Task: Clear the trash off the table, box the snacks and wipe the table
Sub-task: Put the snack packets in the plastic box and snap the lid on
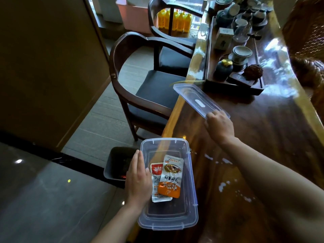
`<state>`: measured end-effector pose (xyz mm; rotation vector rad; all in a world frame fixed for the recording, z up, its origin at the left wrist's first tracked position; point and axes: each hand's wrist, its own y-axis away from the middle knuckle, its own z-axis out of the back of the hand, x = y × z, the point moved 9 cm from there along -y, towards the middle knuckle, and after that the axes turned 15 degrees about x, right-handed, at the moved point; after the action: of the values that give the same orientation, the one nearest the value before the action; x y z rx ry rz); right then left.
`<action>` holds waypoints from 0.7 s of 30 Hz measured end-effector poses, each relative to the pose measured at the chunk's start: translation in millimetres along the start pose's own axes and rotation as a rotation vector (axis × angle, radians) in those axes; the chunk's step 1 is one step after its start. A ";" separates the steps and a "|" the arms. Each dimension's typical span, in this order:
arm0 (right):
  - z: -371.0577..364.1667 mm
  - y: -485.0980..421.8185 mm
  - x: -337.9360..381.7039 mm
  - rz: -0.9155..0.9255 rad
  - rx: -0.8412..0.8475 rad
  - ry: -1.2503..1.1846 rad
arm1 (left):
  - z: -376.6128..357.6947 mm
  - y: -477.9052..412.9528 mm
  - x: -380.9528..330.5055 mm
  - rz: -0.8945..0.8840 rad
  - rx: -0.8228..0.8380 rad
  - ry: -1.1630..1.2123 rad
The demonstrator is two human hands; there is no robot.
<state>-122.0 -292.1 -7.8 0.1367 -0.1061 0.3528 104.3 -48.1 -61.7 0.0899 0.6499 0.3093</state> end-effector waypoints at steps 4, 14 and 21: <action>46.3 14.1 -3.3 0.036 -0.182 -0.072 | 0.0 0.0 -2.6 0.014 0.022 0.030; 72.7 72.3 -0.7 0.059 -0.366 -0.241 | 1.8 1.3 -7.4 0.048 0.000 0.235; 105.8 126.2 -10.3 0.002 -0.498 -0.937 | 31.3 -0.4 -37.8 -0.046 -0.074 0.240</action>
<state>-184.4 -194.3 109.6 -0.2033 -1.1115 0.2307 95.0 -59.8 -14.9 -0.0335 0.8767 0.3021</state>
